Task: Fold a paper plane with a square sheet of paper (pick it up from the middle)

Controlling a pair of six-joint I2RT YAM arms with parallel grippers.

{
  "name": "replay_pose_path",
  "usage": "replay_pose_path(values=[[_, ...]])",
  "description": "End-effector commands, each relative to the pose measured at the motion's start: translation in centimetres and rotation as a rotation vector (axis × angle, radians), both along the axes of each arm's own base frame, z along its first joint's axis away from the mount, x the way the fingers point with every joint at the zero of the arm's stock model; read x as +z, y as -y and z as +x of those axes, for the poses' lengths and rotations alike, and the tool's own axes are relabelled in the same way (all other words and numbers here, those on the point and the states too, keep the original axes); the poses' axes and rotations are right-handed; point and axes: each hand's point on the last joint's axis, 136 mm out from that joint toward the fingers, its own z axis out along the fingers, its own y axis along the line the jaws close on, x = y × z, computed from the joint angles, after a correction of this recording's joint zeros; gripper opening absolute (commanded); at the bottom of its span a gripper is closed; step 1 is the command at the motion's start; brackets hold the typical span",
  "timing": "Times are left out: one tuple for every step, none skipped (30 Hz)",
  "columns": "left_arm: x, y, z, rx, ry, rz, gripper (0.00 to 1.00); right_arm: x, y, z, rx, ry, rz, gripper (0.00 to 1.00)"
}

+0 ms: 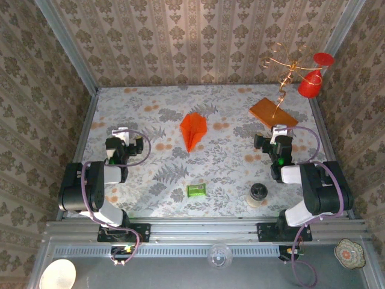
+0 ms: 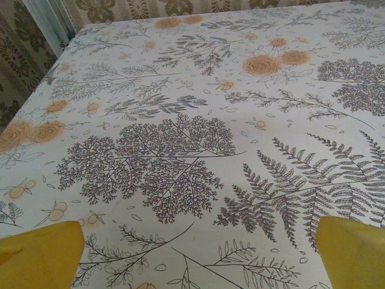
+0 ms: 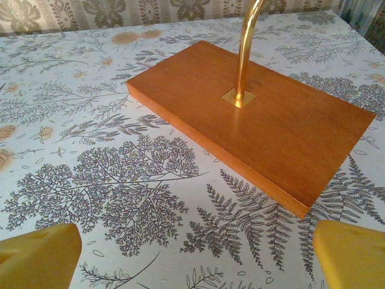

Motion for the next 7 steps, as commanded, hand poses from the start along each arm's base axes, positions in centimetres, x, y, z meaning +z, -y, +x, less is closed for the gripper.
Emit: replay_pose_path(values=[[1.02,0.17,0.73,-0.024,0.029,0.007,1.0,1.23,-0.22,0.88,0.011,0.042,-0.011,1.0],[1.04,0.11,0.78,-0.023,0.029,0.004,1.0,1.2,-0.22,0.86,0.011,0.041,-0.011,1.0],[1.03,0.08,0.78,-0.024,0.028,0.002,1.0,1.24,-0.23,0.89,0.011,0.042,-0.012,1.0],[1.03,0.08,0.78,-0.025,0.028,-0.001,1.0,1.22,-0.22,0.87,0.011,0.042,-0.012,1.0],[1.02,0.07,0.74,-0.027,0.029,-0.002,1.0,1.2,-0.27,0.87,0.012,0.041,-0.011,1.0],[1.03,0.14,0.7,-0.031,0.031,-0.004,1.0,1.25,-0.28,0.88,0.012,0.044,-0.011,1.0],[1.02,0.15,0.7,-0.032,0.032,-0.004,1.0,1.24,-0.4,0.78,0.02,0.047,-0.011,1.0]])
